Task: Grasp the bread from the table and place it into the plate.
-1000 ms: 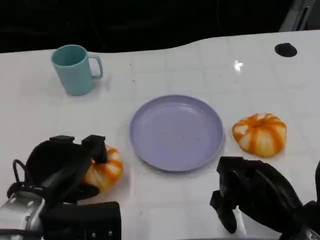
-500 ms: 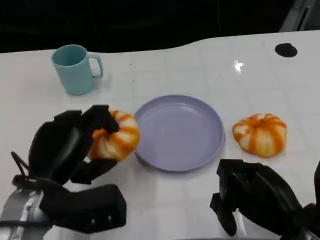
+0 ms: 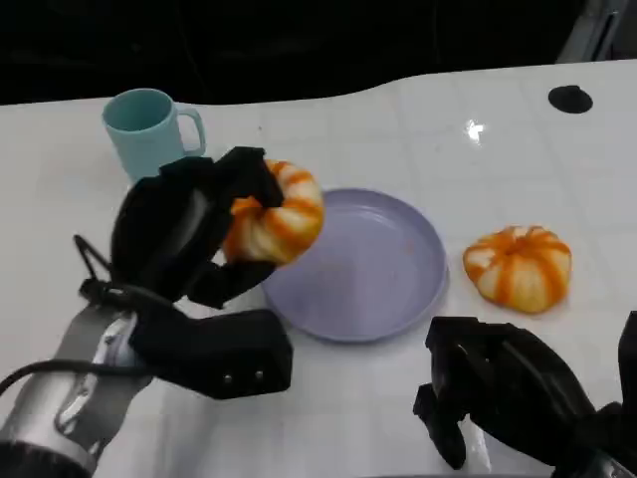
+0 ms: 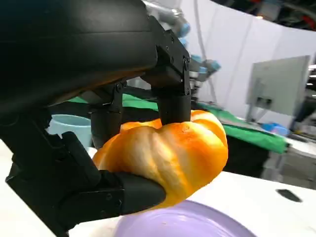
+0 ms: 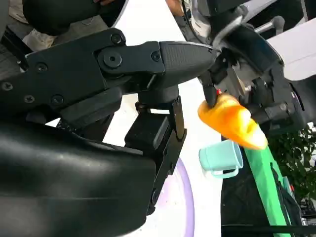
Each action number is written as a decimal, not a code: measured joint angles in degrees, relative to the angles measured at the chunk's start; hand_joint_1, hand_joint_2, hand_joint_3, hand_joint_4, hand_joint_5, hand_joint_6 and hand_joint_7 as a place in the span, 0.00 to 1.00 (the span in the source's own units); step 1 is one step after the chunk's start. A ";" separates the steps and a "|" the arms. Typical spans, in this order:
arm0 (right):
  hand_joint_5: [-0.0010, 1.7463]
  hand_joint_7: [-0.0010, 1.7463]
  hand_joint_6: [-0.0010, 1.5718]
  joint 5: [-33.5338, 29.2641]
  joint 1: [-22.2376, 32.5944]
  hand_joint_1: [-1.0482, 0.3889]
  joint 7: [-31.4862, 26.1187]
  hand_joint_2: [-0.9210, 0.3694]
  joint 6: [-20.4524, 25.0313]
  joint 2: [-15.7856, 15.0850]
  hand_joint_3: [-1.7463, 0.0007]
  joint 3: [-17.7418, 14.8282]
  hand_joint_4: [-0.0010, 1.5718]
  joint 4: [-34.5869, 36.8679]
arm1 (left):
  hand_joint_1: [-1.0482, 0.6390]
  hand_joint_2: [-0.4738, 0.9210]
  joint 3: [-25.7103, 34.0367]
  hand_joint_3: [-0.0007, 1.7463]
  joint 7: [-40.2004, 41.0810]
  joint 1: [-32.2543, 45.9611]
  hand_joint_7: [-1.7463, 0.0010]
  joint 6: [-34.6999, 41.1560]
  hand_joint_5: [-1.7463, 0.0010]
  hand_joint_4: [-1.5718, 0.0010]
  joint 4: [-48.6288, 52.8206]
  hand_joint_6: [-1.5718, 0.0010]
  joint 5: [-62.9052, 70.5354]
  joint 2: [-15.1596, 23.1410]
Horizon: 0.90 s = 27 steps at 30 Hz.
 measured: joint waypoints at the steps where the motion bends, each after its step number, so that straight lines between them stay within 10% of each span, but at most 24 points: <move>1: 0.91 0.86 0.70 0.04 -0.04 0.08 0.02 0.00 0.00 0.01 0.81 -0.03 0.82 0.10 | 0.54 0.53 -0.67 0.81 0.07 -1.27 0.00 -0.07 0.00 0.40 1.57 0.52 0.25 -0.60; 13: 0.92 0.88 0.70 -0.11 -0.01 0.09 -0.08 0.00 -0.35 0.03 0.79 0.11 0.82 0.13 | 0.50 0.61 -6.18 0.77 -5.95 -11.78 0.03 -0.16 0.00 0.39 17.66 0.51 -2.15 -6.32; 16: 0.92 0.88 0.70 -0.13 0.01 0.09 -0.08 0.00 -0.50 0.03 0.79 0.16 0.82 0.12 | 0.48 0.73 -6.43 0.51 -10.16 -12.42 0.49 0.23 0.07 0.54 18.66 0.51 -4.22 -6.86; 19: 0.92 0.87 0.71 -0.06 0.02 0.09 -0.06 0.00 -0.50 0.06 0.80 0.17 0.82 0.10 | 0.43 0.94 -6.57 0.17 -15.12 -12.64 0.88 1.22 0.45 0.66 18.70 0.57 -5.69 -6.70; 21: 0.92 0.86 0.71 0.04 0.02 0.09 -0.07 0.00 -0.44 0.18 0.80 0.17 0.82 -0.05 | 0.32 0.99 -7.35 0.15 -17.67 -12.86 0.97 1.02 0.64 0.78 18.79 0.69 -5.79 -5.94; 27: 0.92 0.86 0.71 -0.01 0.03 0.09 -0.11 0.00 -0.44 0.28 0.80 0.28 0.83 -0.37 | 0.15 1.00 -10.60 0.27 -21.63 -14.76 1.00 2.60 0.76 0.96 18.67 0.83 -2.19 -2.48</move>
